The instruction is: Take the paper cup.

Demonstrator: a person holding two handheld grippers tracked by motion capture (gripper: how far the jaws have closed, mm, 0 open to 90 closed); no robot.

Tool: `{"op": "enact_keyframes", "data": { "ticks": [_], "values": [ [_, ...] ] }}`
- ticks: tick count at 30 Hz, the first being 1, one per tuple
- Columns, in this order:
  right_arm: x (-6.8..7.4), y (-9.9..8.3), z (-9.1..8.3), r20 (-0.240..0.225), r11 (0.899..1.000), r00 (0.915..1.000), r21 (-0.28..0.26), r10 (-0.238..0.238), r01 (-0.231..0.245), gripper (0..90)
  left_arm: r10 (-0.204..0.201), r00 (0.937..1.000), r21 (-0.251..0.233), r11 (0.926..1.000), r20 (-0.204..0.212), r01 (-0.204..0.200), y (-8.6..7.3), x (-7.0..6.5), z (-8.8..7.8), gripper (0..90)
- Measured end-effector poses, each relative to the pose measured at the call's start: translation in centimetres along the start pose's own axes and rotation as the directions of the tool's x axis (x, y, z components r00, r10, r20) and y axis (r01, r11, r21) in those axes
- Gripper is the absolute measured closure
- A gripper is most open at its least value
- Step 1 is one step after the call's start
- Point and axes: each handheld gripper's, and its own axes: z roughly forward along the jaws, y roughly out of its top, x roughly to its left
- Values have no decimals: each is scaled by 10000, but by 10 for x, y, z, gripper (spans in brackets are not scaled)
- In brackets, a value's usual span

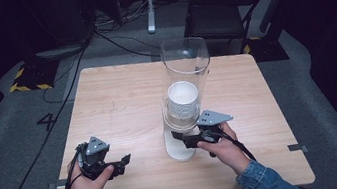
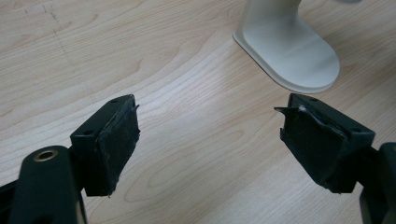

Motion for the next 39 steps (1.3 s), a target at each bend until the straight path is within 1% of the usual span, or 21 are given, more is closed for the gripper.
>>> {"op": "enact_keyframes", "data": {
  "ticks": [2,5,9,14,16,21,22,26,29,30,32,36,39],
  "values": [
    [-2,-5,2,-32,9998,10000,201,17,-16,337,41,10000,-11,10000,-17,-41,0,0,-1,191],
    [-2,-6,2,-25,9998,9999,150,-130,130,336,34,10000,1,10000,0,-34,0,1,-1,190],
    [-1,-7,1,44,9997,9999,181,-155,154,334,-6,10000,41,10000,21,6,0,1,-1,191],
    [-1,-10,2,79,9999,10000,149,-53,52,334,65,10000,25,10000,60,-65,1,1,-1,191],
    [-1,-12,2,76,9996,10000,274,-26,24,333,53,10000,-17,10000,1,-53,1,1,0,191],
    [-3,-18,4,105,9986,9999,526,19,-24,332,37,10000,35,10000,55,-37,1,0,2,191],
    [-3,-20,4,99,9979,9999,643,24,-30,332,-11,10000,16,10000,51,11,1,0,2,191],
    [-3,-24,4,86,9962,10000,868,-46,38,331,85,9999,40,10000,68,-86,2,0,3,191],
    [-3,-27,5,59,9941,9999,1075,-139,132,330,42,9999,50,10000,100,-42,2,0,3,191],
    [-2,-28,5,59,9935,9998,1127,-170,162,330,100,9999,42,9999,84,-100,2,0,3,191],
    [-2,-29,6,55,9932,9998,1154,-176,168,330,22,10000,46,10000,97,-23,3,-1,4,190],
    [-2,-31,5,73,9917,9999,1284,-116,106,330,103,9998,46,9999,142,-104,3,0,5,190],
    [-3,-33,4,76,9902,9998,1386,-157,145,330,136,9998,58,9999,150,-137,3,0,5,190]
  ]
}}
